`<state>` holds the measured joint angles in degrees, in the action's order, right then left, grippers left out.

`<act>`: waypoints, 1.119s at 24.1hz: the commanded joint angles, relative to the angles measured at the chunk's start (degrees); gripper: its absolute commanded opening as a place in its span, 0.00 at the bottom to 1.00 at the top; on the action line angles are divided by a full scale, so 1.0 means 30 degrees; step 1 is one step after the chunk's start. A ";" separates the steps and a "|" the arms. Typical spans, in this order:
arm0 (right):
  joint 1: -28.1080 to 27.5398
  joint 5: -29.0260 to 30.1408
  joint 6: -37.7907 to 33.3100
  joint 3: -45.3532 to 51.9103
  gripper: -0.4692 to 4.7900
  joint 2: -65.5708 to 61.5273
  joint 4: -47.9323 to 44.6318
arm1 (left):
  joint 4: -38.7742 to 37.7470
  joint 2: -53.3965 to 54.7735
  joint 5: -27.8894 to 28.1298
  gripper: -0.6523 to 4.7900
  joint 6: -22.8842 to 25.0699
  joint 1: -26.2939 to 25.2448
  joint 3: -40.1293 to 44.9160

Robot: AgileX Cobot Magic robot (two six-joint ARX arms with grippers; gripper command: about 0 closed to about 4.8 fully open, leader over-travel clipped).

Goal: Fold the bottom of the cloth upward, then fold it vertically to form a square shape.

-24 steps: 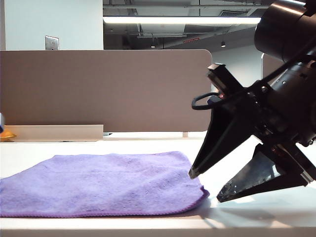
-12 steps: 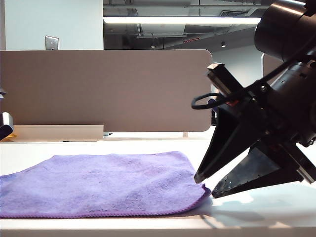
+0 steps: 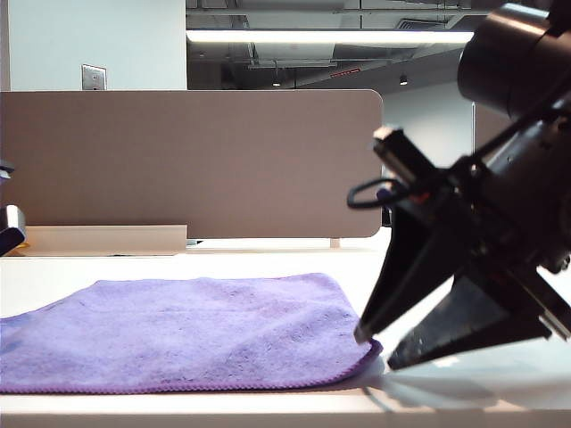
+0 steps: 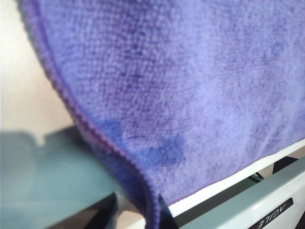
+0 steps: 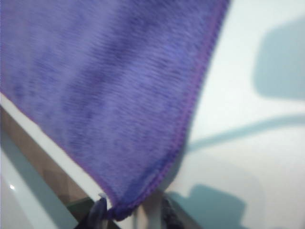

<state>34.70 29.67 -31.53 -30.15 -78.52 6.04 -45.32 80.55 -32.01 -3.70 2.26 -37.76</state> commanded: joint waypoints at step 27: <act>0.0015 0.0444 -0.0051 -0.0051 0.09 -0.0590 -0.0714 | -0.1209 0.0124 0.0852 0.11 0.0102 0.0000 -0.0357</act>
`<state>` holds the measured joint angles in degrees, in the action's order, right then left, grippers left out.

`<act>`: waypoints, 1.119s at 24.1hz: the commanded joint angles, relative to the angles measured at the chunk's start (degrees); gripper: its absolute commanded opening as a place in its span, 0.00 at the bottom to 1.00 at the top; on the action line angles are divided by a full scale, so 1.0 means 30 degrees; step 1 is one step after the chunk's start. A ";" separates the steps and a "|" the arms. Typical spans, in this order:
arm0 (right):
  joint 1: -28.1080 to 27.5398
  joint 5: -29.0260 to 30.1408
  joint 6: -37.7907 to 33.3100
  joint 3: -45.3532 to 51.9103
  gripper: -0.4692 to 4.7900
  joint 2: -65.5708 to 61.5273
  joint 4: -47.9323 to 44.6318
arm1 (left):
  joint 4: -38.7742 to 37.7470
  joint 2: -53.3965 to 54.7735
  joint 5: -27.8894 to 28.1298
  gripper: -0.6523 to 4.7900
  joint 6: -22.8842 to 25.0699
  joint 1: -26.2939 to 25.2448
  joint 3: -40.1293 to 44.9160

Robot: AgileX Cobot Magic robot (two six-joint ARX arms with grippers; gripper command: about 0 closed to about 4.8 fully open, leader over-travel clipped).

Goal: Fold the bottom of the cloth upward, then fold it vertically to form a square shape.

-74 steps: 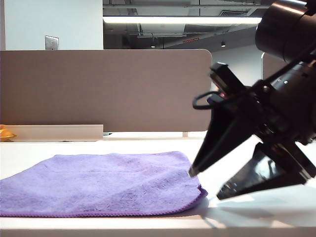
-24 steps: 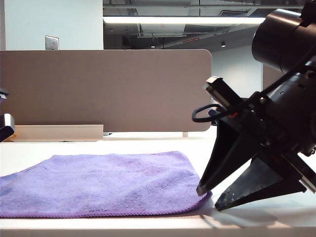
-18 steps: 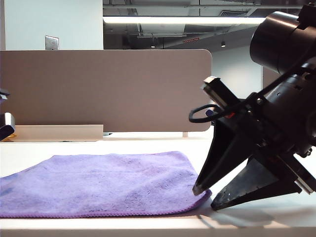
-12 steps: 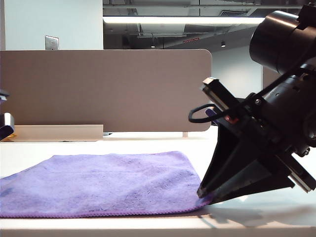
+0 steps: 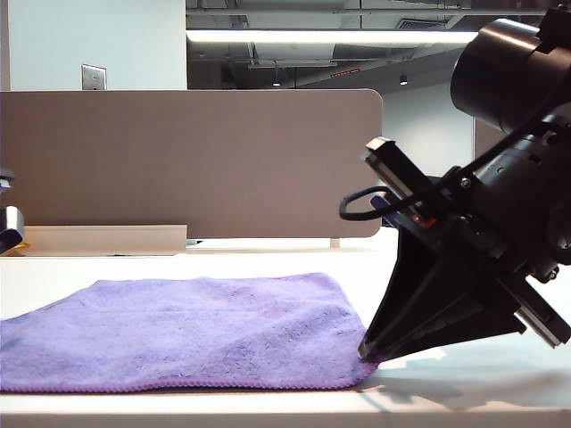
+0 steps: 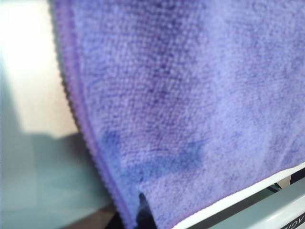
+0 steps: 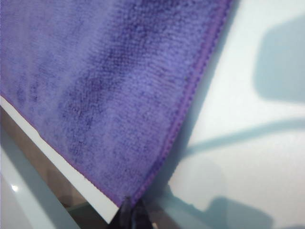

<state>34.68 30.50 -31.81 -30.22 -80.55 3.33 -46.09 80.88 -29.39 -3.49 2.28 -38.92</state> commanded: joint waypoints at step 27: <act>0.0051 -0.0131 0.1341 -0.0007 0.09 0.5595 0.8495 | -0.4779 -0.5566 -0.3053 0.11 -0.3169 0.2827 0.0029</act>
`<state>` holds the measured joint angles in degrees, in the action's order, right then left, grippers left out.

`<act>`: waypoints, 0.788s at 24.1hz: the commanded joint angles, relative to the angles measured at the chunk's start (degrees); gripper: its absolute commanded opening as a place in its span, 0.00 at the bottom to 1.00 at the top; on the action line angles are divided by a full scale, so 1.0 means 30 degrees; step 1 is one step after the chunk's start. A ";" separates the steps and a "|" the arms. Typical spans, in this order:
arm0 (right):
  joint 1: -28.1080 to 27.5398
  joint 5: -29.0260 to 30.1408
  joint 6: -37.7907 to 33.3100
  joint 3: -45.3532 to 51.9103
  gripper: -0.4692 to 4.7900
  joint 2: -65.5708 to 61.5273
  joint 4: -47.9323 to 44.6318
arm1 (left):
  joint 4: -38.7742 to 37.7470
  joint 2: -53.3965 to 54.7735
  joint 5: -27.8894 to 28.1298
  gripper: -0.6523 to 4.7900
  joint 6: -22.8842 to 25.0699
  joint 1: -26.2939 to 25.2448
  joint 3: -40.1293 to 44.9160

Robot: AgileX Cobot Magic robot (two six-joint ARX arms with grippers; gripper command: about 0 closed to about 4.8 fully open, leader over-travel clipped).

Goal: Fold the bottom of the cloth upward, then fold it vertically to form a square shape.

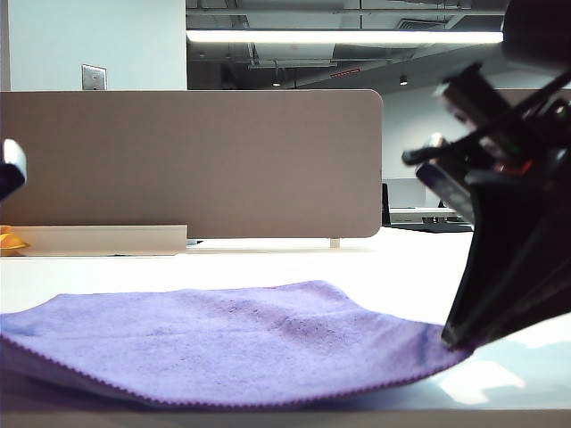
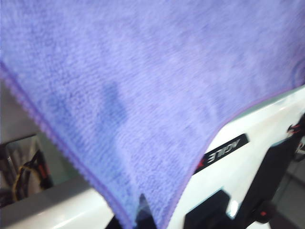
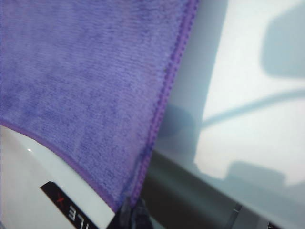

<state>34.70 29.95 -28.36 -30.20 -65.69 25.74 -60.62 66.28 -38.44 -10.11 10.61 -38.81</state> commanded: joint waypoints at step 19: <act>-0.0015 0.0109 -0.4138 -0.0036 0.09 0.2455 -0.4539 | 0.5880 -0.2710 0.0517 0.11 -0.5581 0.0066 -0.0007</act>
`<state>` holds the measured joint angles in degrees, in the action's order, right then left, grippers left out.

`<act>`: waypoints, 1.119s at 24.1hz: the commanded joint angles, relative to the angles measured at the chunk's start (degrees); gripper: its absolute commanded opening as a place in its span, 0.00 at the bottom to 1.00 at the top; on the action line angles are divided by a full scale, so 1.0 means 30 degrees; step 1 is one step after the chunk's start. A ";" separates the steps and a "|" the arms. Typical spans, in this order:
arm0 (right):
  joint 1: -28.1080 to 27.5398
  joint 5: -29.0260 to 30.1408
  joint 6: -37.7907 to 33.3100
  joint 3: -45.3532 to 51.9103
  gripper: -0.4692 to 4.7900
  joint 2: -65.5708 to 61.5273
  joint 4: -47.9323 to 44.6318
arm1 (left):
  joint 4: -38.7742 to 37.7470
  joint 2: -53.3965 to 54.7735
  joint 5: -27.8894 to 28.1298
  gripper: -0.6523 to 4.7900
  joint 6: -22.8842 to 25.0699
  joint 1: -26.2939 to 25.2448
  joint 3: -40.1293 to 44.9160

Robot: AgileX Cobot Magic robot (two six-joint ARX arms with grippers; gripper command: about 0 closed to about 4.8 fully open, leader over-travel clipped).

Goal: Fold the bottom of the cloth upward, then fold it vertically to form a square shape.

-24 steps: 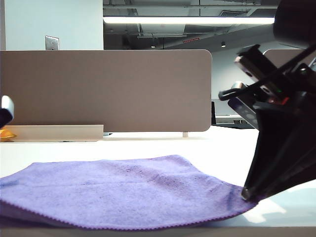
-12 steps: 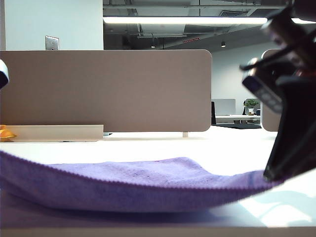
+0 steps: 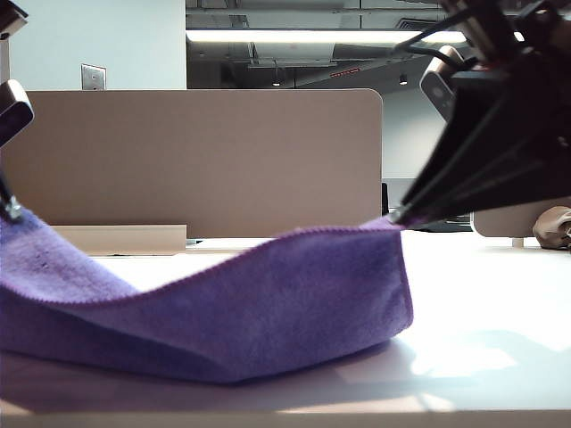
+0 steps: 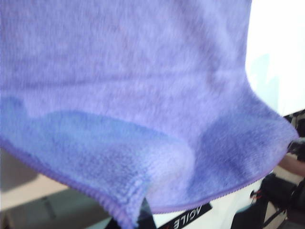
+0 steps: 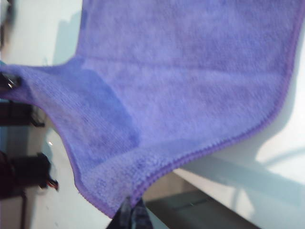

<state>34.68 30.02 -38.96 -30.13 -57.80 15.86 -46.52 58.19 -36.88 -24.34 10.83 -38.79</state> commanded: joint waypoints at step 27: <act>-0.2703 0.1457 -0.1443 -0.4022 0.09 -0.6841 -0.5034 | 0.6849 0.2652 -0.0051 0.11 -0.4546 -0.3752 -0.0015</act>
<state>26.68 34.26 -43.46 -41.47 -78.15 2.17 -27.70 65.58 -35.73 -37.21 -0.54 -38.72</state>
